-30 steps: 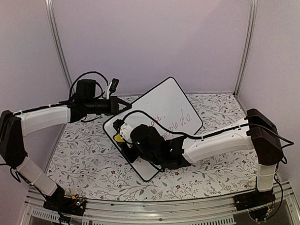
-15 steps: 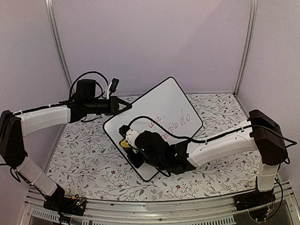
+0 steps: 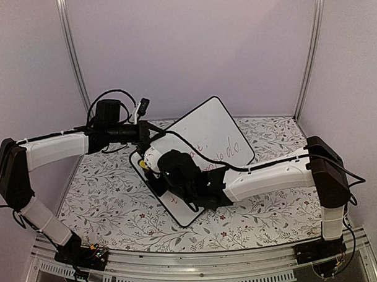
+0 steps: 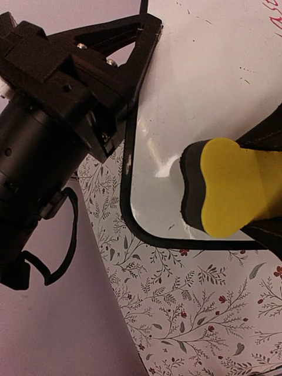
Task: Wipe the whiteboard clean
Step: Erase the whiteboard at the center of the board.
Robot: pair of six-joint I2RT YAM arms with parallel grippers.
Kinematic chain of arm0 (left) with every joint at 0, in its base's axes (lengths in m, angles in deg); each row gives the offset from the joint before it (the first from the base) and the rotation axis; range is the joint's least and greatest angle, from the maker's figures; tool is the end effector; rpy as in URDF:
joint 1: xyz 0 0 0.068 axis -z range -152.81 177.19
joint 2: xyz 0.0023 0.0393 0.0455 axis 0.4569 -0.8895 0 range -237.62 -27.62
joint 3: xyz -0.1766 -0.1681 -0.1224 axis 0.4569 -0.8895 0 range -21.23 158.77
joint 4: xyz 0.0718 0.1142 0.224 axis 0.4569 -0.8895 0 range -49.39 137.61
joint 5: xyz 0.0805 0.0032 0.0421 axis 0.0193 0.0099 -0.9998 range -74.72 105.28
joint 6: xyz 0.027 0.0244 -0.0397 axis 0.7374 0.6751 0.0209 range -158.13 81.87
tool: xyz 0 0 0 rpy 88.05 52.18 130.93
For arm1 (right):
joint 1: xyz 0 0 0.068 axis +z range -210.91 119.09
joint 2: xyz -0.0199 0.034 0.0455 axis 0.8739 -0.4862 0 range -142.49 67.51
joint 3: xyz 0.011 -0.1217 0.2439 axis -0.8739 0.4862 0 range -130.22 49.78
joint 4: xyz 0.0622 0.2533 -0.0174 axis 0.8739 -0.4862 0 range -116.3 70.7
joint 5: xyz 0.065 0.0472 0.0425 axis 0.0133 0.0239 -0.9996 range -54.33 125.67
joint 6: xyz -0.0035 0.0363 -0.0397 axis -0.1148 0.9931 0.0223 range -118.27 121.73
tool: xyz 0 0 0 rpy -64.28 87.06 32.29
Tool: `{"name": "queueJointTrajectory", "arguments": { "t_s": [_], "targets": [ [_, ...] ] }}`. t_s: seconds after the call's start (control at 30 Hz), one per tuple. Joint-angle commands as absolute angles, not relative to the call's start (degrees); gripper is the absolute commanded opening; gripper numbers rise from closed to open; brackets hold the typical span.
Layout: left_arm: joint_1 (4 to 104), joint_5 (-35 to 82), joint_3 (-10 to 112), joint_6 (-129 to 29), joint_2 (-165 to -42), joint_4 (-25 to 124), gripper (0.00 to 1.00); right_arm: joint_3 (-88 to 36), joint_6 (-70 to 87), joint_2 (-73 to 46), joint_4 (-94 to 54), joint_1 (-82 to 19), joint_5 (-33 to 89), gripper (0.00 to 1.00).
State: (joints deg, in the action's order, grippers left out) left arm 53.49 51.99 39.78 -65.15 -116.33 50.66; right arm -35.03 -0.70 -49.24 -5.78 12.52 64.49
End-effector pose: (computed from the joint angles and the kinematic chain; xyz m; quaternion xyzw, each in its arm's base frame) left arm 0.3061 -0.1751 0.2740 0.1650 0.7999 -0.4668 0.3390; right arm 0.1528 0.4535 0.2374 -0.3682 0.7091 0.1646 0.5783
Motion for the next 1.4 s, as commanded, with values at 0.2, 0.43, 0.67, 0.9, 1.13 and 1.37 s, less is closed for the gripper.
{"name": "queueJointTrajectory", "arguments": {
  "t_s": [0.2, 0.43, 0.67, 0.9, 1.13, 1.37],
  "targets": [
    [54.06, 53.69, 39.72, -64.04, -114.06, 53.41, 0.00, -28.47, 0.82, -47.57, -6.87, 11.51, 63.68, 0.34],
    [54.14, 53.60, 39.59, -64.04, -114.10, 53.58, 0.00, -21.41, 4.18, -43.09, -7.17, 11.51, 64.23, 0.34],
    [54.38, 53.49, 39.50, -64.00, -114.19, 53.59, 0.00, -21.73, 3.78, -42.21, -6.72, 11.45, 64.60, 0.34],
    [54.42, 53.26, 39.50, -63.85, -113.94, 53.50, 0.00, -27.82, -0.11, -45.42, -5.39, 8.93, 63.09, 0.34],
    [54.19, 53.51, 39.66, -63.78, -113.81, 53.41, 0.00, -33.89, -3.47, -48.45, -5.05, 7.91, 61.52, 0.34],
    [53.96, 53.73, 39.67, -63.89, -113.84, 53.50, 0.00, -33.05, -2.42, -49.09, -5.66, 7.75, 60.49, 0.34]
  ]
}}
